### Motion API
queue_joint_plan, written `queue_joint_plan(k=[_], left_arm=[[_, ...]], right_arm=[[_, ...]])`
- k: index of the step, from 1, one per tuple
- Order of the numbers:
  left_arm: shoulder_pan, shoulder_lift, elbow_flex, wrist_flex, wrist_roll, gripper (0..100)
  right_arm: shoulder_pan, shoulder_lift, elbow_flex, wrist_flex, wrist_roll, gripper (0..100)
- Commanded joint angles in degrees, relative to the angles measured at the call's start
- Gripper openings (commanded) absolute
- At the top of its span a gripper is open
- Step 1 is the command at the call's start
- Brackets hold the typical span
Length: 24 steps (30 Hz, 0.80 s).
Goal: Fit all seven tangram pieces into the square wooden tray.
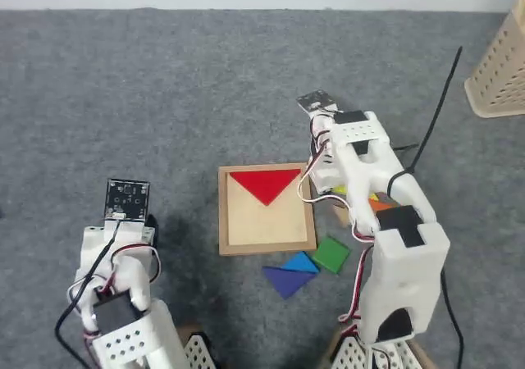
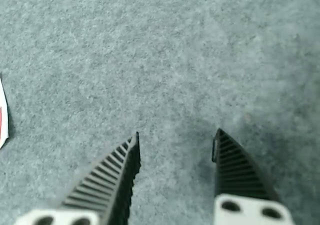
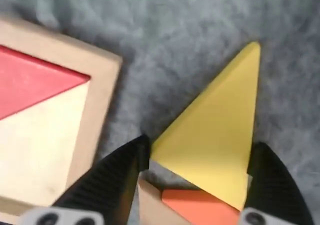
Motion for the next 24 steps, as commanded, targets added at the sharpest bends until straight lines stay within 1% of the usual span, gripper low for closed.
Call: queue_joint_plan(k=[1,5,9,16,24], left_arm=[[0.26,-0.53,-0.31,0.35,-0.53,22],[0.26,-0.53,-0.31,0.35,-0.53,22],[0.26,-0.53,-0.31,0.35,-0.53,22],[0.26,-0.53,-0.31,0.35,-0.53,22],[0.26,-0.53,-0.31,0.35,-0.53,22]], right_arm=[[0.84,1.45,-3.34,1.19,0.70,29.4],[0.84,1.54,-3.60,1.19,0.53,21.9],[1.27,1.36,-3.69,1.27,0.18,18.1],[1.45,-6.37,-3.43,3.30,0.00,16.2],[-3.21,-13.93,-0.79,5.14,0.09,16.2]])
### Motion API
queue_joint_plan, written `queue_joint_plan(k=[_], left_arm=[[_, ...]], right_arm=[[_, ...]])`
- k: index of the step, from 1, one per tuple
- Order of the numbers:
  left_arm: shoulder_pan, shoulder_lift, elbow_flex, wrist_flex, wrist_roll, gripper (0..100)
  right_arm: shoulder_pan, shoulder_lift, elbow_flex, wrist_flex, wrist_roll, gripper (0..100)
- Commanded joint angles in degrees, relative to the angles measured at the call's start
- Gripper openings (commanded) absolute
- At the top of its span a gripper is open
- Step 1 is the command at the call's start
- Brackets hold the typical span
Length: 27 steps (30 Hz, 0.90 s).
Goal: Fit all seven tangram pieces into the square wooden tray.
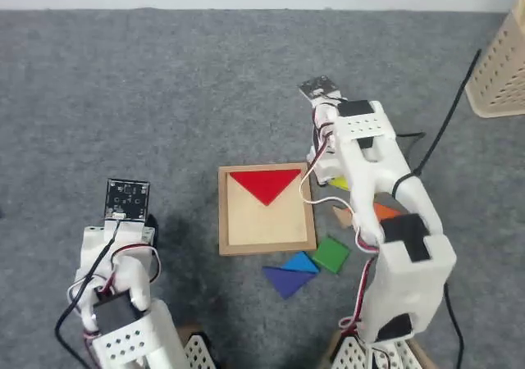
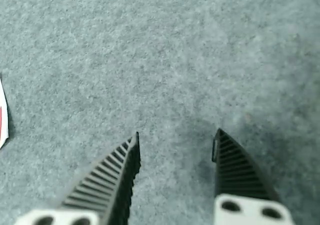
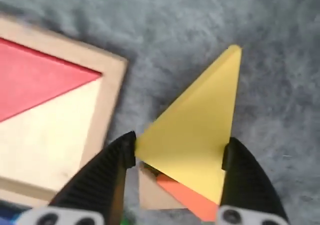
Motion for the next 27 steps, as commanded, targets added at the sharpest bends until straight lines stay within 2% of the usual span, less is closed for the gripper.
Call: queue_joint_plan(k=[1,11,17,19,21,24,27], left_arm=[[0.26,-0.53,-0.31,0.35,-0.53,22],[0.26,-0.53,-0.31,0.44,-0.53,22],[0.26,-0.53,-0.31,0.44,-0.53,22],[0.26,-0.53,-0.31,0.44,-0.53,22],[0.26,-0.53,-0.31,0.44,-0.53,22],[0.26,-0.53,-0.31,0.44,-0.53,22],[0.26,-0.53,-0.31,0.44,-0.53,22]], right_arm=[[-3.12,-6.81,0.97,0.75,0.00,16.2],[-17.45,-18.95,8.79,0.75,0.44,16.2],[-22.11,-20.44,9.14,0.84,3.25,16.2],[-20.88,-21.05,9.05,1.36,3.60,16.5],[-15.43,-22.37,7.91,1.27,3.16,16.5],[-5.05,-21.76,5.27,-0.66,-1.93,16.7],[-0.57,-15.96,3.16,-1.80,-3.60,20.9]])
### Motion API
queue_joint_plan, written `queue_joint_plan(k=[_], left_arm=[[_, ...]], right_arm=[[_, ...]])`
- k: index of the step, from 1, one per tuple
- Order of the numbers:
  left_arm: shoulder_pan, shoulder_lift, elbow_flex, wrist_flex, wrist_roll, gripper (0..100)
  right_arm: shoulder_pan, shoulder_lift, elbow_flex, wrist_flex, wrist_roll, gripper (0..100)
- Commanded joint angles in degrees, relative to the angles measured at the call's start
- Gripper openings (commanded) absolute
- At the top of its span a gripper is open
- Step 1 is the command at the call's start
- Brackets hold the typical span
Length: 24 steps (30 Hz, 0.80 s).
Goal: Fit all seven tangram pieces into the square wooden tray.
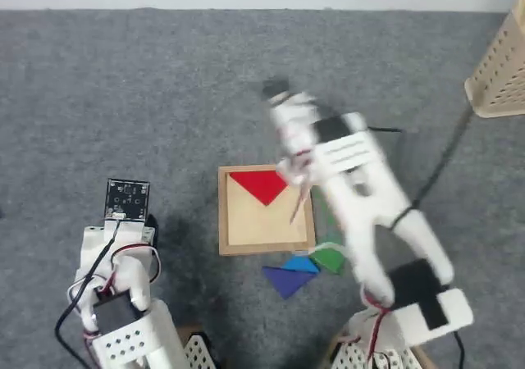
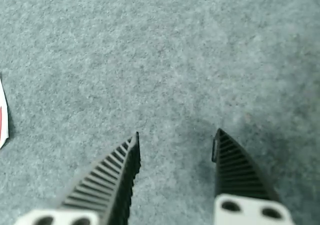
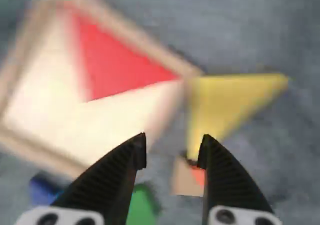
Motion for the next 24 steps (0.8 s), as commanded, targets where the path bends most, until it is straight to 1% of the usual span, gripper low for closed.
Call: queue_joint_plan(k=[1,4,9,13,16,20,24], left_arm=[[0.26,-0.53,-0.31,0.44,-0.53,22],[0.26,-0.53,-0.31,0.44,-0.53,22],[0.26,-0.53,-0.31,0.44,-0.53,22],[0.26,-0.53,-0.31,0.44,-0.53,22],[0.26,-0.53,-0.31,0.44,-0.53,22],[0.26,-0.53,-0.31,0.44,-0.53,22],[0.26,-0.53,-0.31,0.44,-0.53,22]], right_arm=[[4.35,4.79,-6.33,-1.19,-2.55,23.7],[2.42,13.14,-13.10,-0.57,-7.12,29.9],[-0.31,26.24,-25.85,0.92,-13.36,30.6],[-0.92,34.86,-34.20,3.56,-14.68,30.7],[-0.13,39.34,-37.36,5.58,-14.86,30.7],[2.42,42.51,-39.74,6.90,-18.90,30.7],[4.53,43.03,-39.74,8.57,-18.99,30.7]])
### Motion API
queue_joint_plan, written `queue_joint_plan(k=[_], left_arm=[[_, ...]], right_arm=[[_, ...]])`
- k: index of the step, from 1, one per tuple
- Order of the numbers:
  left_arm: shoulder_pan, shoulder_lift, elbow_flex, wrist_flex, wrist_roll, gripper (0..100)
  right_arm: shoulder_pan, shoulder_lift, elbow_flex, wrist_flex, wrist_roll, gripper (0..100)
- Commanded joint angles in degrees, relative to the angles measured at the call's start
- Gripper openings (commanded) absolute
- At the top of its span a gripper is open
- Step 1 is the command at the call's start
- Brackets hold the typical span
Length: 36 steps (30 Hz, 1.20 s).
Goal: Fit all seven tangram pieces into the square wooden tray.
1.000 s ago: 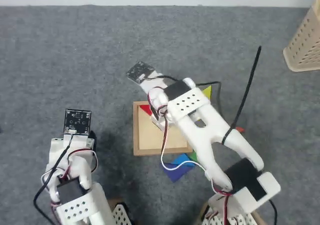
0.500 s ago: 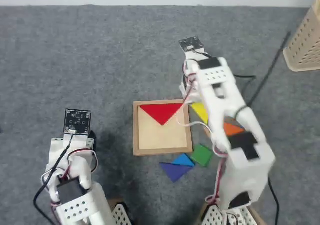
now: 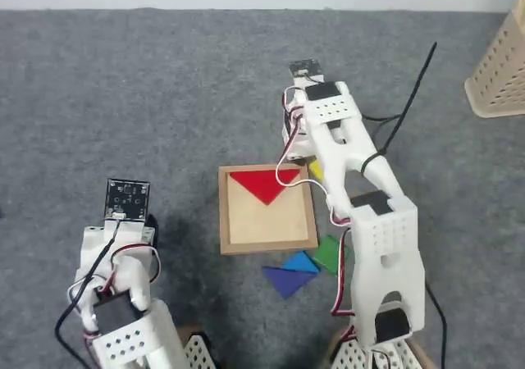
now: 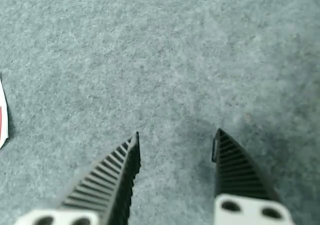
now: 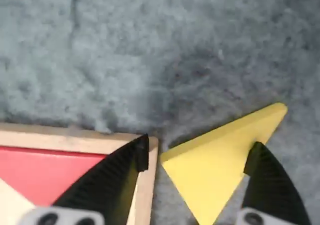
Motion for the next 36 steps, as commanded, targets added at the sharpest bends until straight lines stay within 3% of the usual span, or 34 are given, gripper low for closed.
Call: queue_joint_plan(k=[1,14,16,22,30,36], left_arm=[[0.26,-0.53,-0.31,0.44,-0.53,22],[0.26,-0.53,-0.31,0.44,-0.53,22],[0.26,-0.53,-0.31,0.44,-0.53,22],[0.26,-0.53,-0.31,0.44,-0.53,22],[0.26,-0.53,-0.31,0.44,-0.53,22],[0.26,-0.53,-0.31,0.44,-0.53,22]], right_arm=[[3.21,0.48,-1.49,2.15,-0.97,30.7],[3.74,0.57,-1.49,8.22,-0.79,30.3],[3.21,-0.48,-1.76,8.66,2.11,30.6],[1.10,-8.22,0.70,7.52,5.63,30.7],[-0.04,-22.46,17.58,-1.36,14.24,30.7],[-1.01,-21.49,20.31,-4.35,16.00,31.4]])
